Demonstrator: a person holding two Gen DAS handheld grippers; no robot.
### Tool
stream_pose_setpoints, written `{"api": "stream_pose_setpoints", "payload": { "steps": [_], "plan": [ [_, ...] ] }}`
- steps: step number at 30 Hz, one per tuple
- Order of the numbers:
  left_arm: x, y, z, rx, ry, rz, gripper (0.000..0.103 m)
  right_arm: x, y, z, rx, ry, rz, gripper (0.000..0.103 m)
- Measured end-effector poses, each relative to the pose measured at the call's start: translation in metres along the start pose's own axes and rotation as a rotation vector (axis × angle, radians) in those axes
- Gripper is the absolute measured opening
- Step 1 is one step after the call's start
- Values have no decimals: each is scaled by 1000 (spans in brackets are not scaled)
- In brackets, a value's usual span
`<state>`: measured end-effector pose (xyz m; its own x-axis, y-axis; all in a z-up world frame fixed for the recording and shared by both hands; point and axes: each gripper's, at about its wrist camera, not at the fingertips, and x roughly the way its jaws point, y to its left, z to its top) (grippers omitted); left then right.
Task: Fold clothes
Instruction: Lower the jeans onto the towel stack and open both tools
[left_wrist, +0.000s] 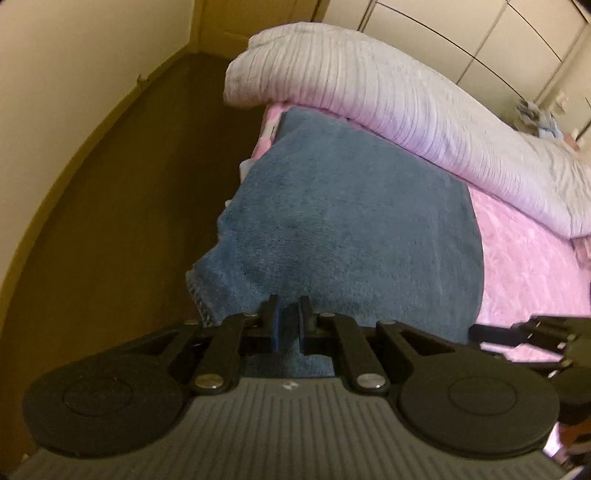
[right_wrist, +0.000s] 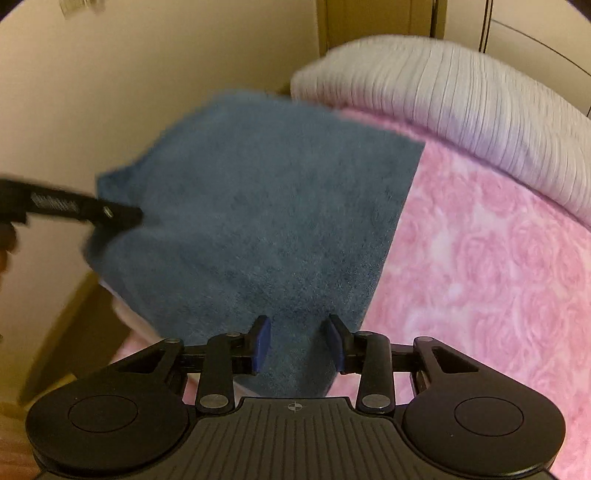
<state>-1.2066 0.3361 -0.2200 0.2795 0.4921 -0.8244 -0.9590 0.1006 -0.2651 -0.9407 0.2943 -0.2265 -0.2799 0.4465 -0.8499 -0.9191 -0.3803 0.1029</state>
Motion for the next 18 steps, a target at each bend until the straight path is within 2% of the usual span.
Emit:
{"api": "stream_pose_setpoints", "payload": {
  "steps": [3,7,9,13,18],
  "plan": [
    [-18,-2,12,29,-20,7,4,-10,2,7,16,-3,0,37],
    [-31,-13,43,46,-77,-21,4,-34,-19,31,131,-80,-14,37],
    [-22,-25,64,72,-99,-25,4,-35,-29,50,176,-124,-24,37],
    [13,-49,98,131,-102,-16,4,-18,-49,93,263,-154,-60,37],
    [56,-61,116,155,-67,28,4,13,-75,120,297,-144,-68,37]
  ]
}}
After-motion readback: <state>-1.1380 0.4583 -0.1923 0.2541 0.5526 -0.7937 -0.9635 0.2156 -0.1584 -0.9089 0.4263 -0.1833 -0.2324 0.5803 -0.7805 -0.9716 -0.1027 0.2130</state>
